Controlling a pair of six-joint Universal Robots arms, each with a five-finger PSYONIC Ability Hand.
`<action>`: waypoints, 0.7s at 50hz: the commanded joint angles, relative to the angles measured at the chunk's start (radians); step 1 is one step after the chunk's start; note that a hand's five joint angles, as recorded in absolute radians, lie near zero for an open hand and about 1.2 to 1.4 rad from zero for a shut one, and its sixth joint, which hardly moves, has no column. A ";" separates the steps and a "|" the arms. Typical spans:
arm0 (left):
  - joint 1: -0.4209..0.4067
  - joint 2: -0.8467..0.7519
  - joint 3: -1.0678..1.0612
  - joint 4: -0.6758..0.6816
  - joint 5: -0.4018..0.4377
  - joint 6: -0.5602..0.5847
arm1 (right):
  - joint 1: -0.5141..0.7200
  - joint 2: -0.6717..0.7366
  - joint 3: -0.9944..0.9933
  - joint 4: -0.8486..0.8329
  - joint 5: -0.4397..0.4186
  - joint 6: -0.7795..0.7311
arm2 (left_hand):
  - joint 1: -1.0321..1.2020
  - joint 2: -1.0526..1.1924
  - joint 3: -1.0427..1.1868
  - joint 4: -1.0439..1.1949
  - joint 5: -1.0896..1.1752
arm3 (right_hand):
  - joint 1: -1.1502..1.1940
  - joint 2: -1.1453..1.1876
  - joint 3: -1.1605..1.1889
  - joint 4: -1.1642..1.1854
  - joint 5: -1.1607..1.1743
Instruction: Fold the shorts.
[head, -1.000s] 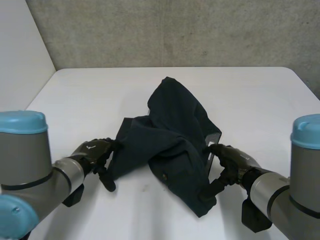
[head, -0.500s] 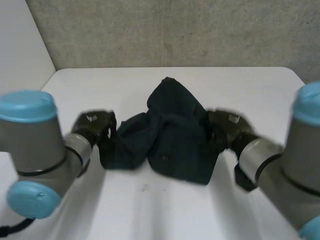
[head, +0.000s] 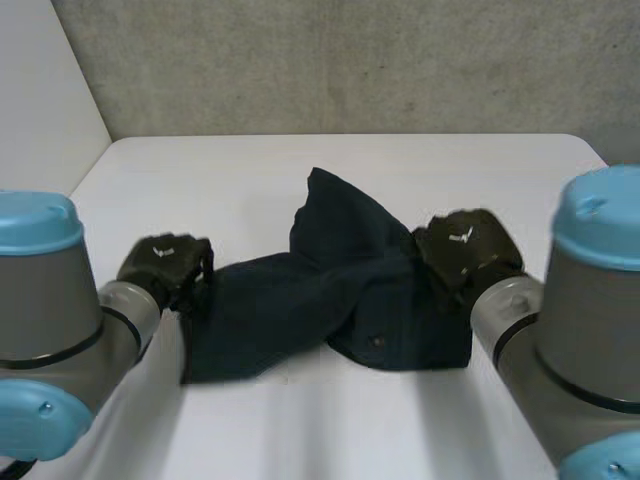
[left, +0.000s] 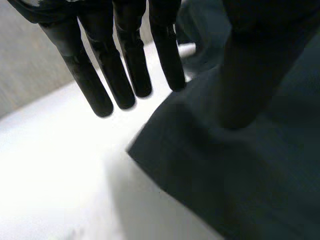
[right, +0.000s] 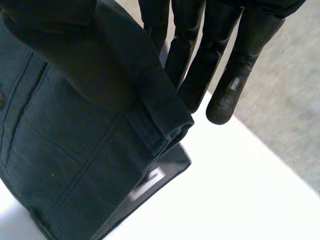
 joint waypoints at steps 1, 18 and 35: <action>0.002 0.017 -0.023 -0.061 -0.002 -0.006 | -0.011 0.045 0.001 -0.001 0.000 0.013 | -0.286 -0.300 -0.314 -0.308 -0.311 | 0.432 0.223 0.215 0.210 0.253; -0.029 0.109 -0.198 -0.099 0.001 -0.013 | -0.012 0.036 0.010 -0.003 0.000 0.016 | -0.340 -0.354 -0.367 -0.362 -0.365 | 0.432 0.223 0.215 0.210 0.253; -0.075 -0.050 -0.146 -0.043 -0.005 -0.039 | -0.014 0.022 0.008 0.000 0.001 0.086 | -0.202 -0.216 -0.229 -0.224 -0.227 | 0.432 0.223 0.215 0.210 0.253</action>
